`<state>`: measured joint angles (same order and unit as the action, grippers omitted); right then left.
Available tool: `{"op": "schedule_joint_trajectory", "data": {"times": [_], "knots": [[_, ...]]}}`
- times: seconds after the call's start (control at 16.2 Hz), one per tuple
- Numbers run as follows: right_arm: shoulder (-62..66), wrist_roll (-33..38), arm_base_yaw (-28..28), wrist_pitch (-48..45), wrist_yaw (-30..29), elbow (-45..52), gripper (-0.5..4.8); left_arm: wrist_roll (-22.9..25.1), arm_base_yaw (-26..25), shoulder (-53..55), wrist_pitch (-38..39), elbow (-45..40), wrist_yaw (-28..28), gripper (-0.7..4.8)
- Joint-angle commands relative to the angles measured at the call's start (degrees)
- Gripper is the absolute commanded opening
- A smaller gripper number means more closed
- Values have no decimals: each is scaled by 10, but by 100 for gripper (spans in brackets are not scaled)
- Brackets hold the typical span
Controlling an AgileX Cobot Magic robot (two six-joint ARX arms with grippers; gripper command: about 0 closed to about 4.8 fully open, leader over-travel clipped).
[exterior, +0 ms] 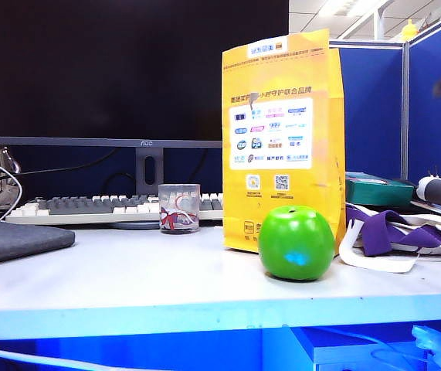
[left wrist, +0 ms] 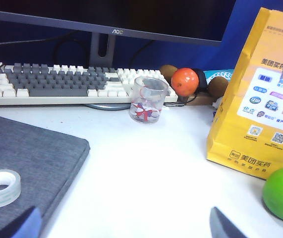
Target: Pick up the green apple and throw it into the yellow paper bag.
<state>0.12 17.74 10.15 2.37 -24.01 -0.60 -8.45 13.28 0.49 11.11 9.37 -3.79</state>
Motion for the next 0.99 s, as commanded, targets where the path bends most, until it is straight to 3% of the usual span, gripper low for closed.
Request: {"op": "schedule_joint_trajectory", "data": {"times": [0.06,0.25,0.43,0.56,0.8,0.99], "knots": [[0,-3,0,-4,14,5,463,3,0,1,-13,2,1,460],[0,-1,0,-5,14,5,463,0,0,1,-17,2,1,460],[0,52,1,-48,14,5,463,-54,0,11,-112,56,-11,460],[0,52,1,-89,24,4,464,-49,-1,69,-46,140,-10,460],[0,50,1,-65,28,-21,468,29,0,227,59,274,-42,460],[23,19,0,4,91,-101,468,100,0,331,73,341,-40,460]]}}
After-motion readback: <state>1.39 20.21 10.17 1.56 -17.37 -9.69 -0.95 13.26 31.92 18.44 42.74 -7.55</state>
